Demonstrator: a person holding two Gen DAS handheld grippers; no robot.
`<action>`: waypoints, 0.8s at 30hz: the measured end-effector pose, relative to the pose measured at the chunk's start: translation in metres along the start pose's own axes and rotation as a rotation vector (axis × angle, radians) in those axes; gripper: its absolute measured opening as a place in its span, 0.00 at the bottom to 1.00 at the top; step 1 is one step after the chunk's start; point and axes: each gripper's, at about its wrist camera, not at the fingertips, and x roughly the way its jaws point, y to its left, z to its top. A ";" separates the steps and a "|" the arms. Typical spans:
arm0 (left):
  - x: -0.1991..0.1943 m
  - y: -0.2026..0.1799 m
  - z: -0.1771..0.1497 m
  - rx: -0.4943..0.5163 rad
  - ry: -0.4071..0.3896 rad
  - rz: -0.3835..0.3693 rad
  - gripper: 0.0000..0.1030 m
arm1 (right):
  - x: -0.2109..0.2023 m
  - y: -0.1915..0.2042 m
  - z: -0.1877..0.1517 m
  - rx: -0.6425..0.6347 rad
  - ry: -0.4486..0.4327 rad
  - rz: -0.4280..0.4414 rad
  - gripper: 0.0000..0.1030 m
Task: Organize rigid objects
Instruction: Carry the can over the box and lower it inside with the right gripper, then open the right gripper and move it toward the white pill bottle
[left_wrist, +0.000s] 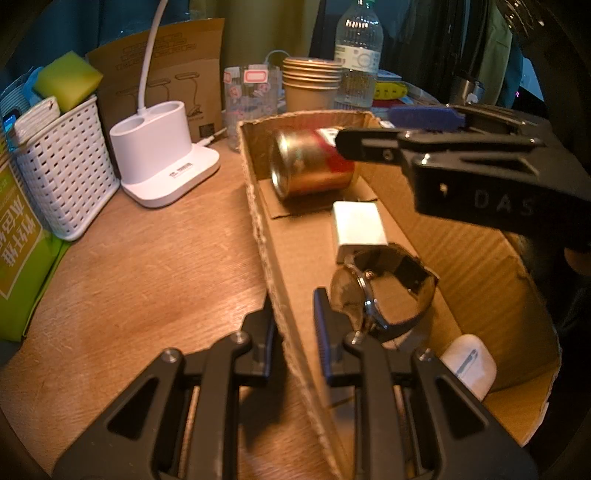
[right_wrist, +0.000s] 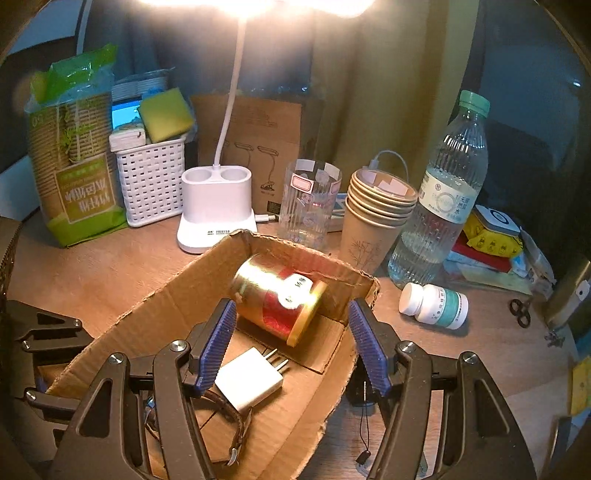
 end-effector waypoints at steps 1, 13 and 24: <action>0.000 0.000 0.000 0.000 0.000 0.000 0.19 | 0.000 0.000 0.000 0.001 -0.001 0.000 0.65; 0.000 -0.001 0.000 0.000 0.000 0.000 0.19 | -0.016 -0.014 -0.002 0.039 -0.031 -0.022 0.65; 0.000 0.000 0.000 0.000 0.000 0.000 0.19 | -0.028 -0.046 -0.010 0.114 -0.049 -0.080 0.71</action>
